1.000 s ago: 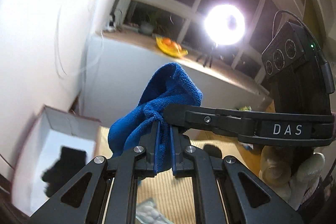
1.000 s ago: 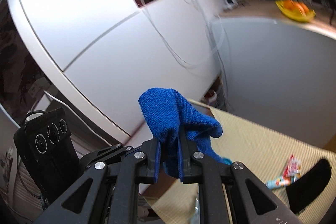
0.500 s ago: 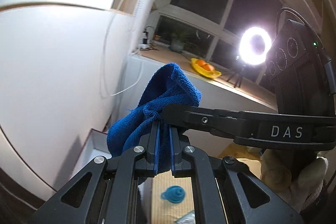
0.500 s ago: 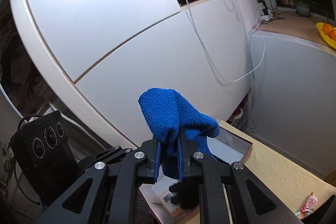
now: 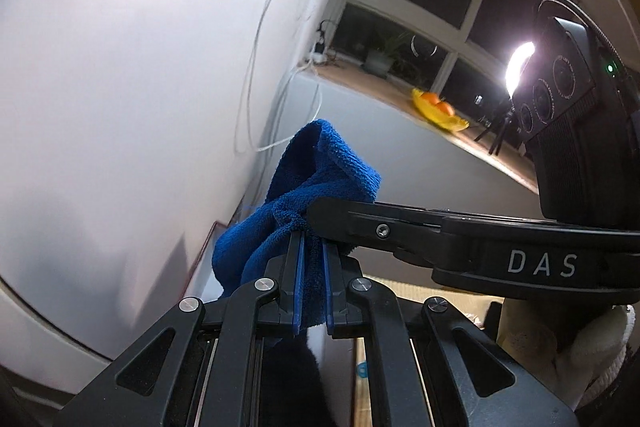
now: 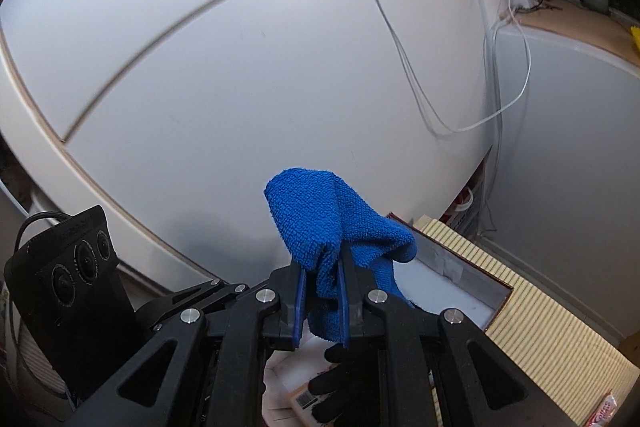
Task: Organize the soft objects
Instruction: 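Carry the blue towel with the left tool into the shoebox and release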
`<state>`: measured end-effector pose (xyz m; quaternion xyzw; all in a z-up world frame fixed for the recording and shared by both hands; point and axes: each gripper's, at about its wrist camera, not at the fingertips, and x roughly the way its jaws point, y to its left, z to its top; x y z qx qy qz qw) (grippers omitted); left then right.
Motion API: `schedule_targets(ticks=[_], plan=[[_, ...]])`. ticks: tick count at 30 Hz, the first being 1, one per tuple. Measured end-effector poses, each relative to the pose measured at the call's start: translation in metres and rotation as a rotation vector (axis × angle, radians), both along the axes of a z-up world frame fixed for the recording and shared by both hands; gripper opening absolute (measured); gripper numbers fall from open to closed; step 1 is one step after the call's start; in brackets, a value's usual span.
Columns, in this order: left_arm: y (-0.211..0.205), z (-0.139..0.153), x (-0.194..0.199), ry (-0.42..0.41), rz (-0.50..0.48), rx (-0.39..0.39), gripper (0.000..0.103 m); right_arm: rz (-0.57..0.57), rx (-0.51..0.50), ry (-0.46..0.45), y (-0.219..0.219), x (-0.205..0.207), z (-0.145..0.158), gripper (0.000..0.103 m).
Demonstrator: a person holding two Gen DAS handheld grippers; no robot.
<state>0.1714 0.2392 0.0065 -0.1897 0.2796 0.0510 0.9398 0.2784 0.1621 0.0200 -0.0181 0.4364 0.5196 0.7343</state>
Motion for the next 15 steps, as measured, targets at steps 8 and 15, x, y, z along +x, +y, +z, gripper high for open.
schedule_targets(ticks=[8, 15], plan=[[0.001, -0.043, 0.019, 0.151, 0.015, 0.056, 0.005, -0.006, -0.102, 0.060, 0.019, 0.015, -0.053, 0.012], [0.002, -0.067, 0.026, 0.236, 0.017, 0.060, 0.005, -0.016, -0.161, 0.075, 0.024, 0.016, -0.080, 0.012]])
